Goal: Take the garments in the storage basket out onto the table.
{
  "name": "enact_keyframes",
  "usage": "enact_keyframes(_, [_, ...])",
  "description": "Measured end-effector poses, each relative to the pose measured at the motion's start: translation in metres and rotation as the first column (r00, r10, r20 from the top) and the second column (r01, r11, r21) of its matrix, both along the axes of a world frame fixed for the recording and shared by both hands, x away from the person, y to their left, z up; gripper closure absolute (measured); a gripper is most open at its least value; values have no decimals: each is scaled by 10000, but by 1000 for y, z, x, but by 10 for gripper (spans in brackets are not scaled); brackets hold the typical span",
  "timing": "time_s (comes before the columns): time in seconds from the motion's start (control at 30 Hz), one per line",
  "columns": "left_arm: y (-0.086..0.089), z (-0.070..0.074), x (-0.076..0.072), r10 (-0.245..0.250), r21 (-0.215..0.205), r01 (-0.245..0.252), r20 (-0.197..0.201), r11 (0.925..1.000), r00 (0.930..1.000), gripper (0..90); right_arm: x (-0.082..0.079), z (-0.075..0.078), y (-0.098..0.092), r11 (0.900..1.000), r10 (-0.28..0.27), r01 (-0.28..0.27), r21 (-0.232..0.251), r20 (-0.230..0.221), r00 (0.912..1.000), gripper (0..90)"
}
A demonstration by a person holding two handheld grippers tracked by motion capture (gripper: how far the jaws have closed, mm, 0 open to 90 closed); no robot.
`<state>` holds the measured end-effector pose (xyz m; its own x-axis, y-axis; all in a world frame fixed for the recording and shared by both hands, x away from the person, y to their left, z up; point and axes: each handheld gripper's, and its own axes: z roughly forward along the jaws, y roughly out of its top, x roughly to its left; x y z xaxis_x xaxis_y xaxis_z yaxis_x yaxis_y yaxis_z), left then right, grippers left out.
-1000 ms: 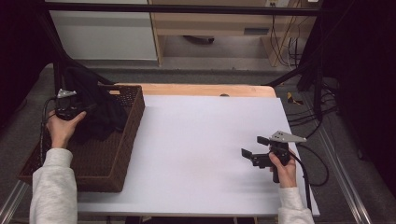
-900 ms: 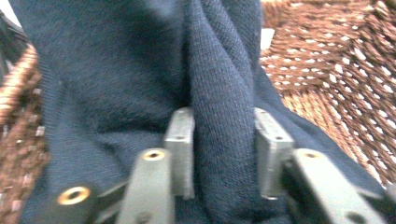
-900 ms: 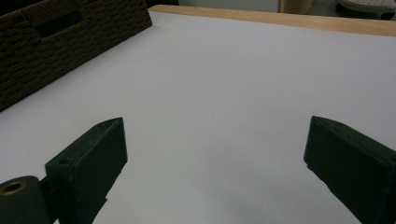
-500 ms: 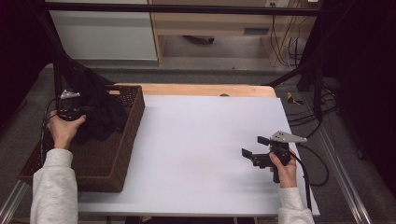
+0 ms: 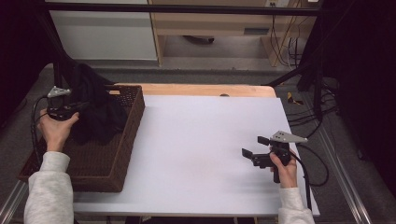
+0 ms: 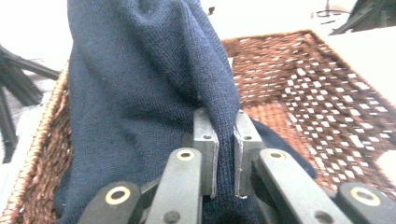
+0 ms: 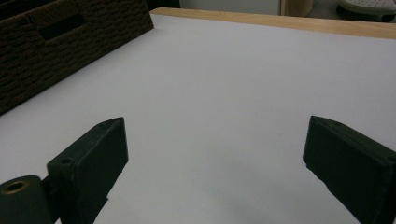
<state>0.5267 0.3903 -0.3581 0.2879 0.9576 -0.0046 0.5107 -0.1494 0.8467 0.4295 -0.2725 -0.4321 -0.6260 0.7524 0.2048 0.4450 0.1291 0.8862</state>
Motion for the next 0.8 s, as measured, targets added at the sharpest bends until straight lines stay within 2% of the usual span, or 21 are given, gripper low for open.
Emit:
enact_keyframes(0.1, [-3,8,-6,-272,-27,273,200,9996,9994,830,0,0,0,10000,4,-4,8,9,10000,69])
enact_keyframes(0.2, [-6,18,-11,-481,253,473,332,9986,9983,831,0,0,0,10000,-11,11,29,16,10000,71])
enact_keyframes(0.3, [-6,19,-13,-588,97,586,240,9982,9980,830,-1,0,1,10000,44,-44,29,-4,10000,71])
enact_keyframes(0.33, [-7,16,-15,-709,16,708,110,9975,9974,831,-1,0,1,10000,50,-50,31,4,10000,71])
enact_keyframes(0.4, [-7,14,-16,-744,39,743,109,9972,9972,830,-1,0,1,10000,51,-51,28,3,10000,71])
enact_keyframes(0.43, [-8,8,-18,-919,15,919,62,9958,9957,830,0,0,1,10000,53,-53,-3,-11,10000,72])
enact_keyframes(0.5, [-9,0,-17,-1008,166,1008,-46,9948,9949,826,0,0,2,10000,42,-42,14,-45,10000,73])
enact_keyframes(0.53, [-9,0,-17,-1008,166,1008,-46,9948,9949,823,0,0,2,10000,42,-42,14,-45,10000,73])
enact_keyframes(0.63, [-11,-13,-10,-894,258,896,-91,9956,9960,805,0,-1,3,10000,80,-80,-41,-70,9999,72])
enact_keyframes(0.73, [-11,-15,-7,-781,78,782,-68,9969,9969,749,0,-2,3,10000,71,-72,-46,-67,10000,72])
enact_keyframes(0.8, [-11,-14,-3,-720,150,721,-94,9973,9974,661,1,-2,3,9999,86,-86,-79,-73,9999,73])
